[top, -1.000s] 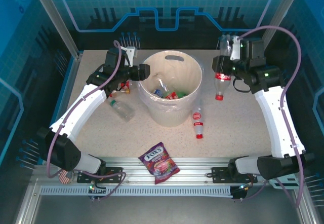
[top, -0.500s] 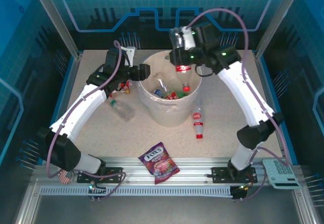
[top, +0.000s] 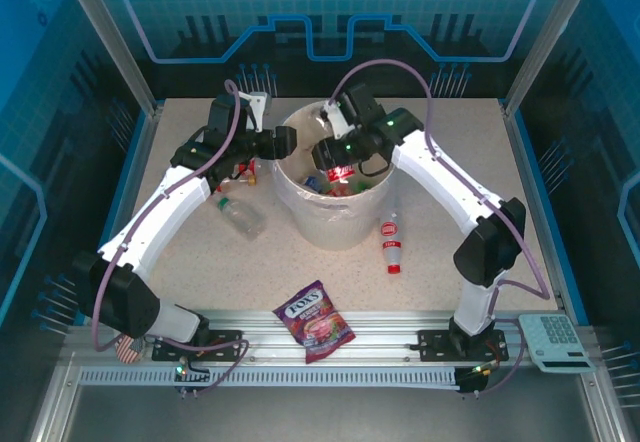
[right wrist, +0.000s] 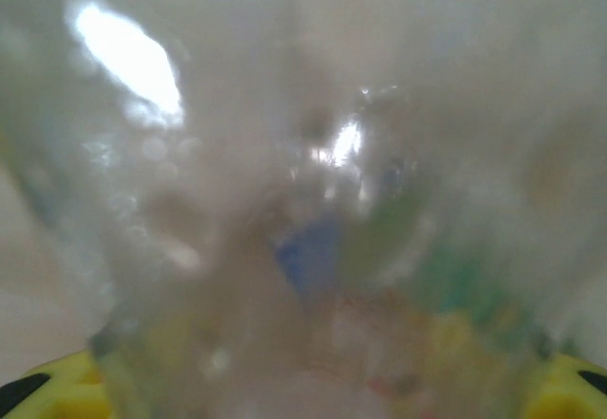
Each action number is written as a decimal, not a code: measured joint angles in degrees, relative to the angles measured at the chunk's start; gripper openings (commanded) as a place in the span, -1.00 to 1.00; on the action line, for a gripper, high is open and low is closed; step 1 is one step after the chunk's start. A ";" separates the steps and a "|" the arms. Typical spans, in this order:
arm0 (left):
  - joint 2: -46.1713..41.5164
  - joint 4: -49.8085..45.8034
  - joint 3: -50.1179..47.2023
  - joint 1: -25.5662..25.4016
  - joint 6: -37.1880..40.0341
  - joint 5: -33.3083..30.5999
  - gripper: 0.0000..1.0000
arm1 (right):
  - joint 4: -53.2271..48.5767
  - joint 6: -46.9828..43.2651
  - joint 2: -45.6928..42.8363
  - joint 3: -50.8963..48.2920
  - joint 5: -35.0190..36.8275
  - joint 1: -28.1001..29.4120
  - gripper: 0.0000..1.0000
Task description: Put the plastic bottles in the bin
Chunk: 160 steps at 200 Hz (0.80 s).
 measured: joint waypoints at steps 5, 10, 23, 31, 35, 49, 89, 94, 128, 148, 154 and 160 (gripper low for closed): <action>0.00 0.00 0.00 0.00 0.00 0.00 0.62 | 0.98 0.00 0.00 -1.29 -0.02 0.15 -0.28; 0.00 0.02 0.00 0.00 0.00 0.00 0.62 | 2.08 0.00 0.00 -2.51 -0.20 0.31 -0.27; 0.00 0.11 0.00 0.00 0.00 0.00 0.61 | 4.20 0.02 0.00 -5.20 -0.42 0.44 -0.22; 0.00 0.13 0.00 0.00 0.00 0.00 0.61 | 5.25 0.02 0.00 -6.62 -0.55 0.46 -0.17; 0.00 0.15 0.00 0.00 0.00 0.00 0.62 | 5.77 0.02 0.02 -7.28 -0.61 0.44 -0.15; 0.00 0.15 0.00 0.00 0.00 0.00 0.61 | 6.80 0.02 0.20 -8.55 -0.61 0.44 -0.06; 0.00 0.17 0.00 -0.15 0.00 -0.02 0.61 | 8.83 -0.09 1.05 -9.51 -0.61 0.44 0.26; 0.00 0.17 0.00 -0.15 0.02 -0.02 0.62 | 8.94 -0.04 1.25 -9.60 -0.63 0.44 0.30; 0.00 0.20 0.00 -0.17 0.02 -0.02 0.61 | 9.18 -0.15 1.55 -9.70 -0.63 0.42 0.57; 0.00 0.17 0.00 -0.17 0.00 -0.02 0.62 | 8.79 -0.66 1.55 -9.44 -0.15 0.39 0.67; 0.00 0.17 0.00 -0.17 0.02 -0.02 0.62 | 8.48 -0.72 1.53 -9.11 0.00 0.39 0.71; 0.00 0.15 0.00 -0.17 0.02 0.00 0.61 | 8.11 -0.79 1.53 -8.79 0.07 0.39 0.74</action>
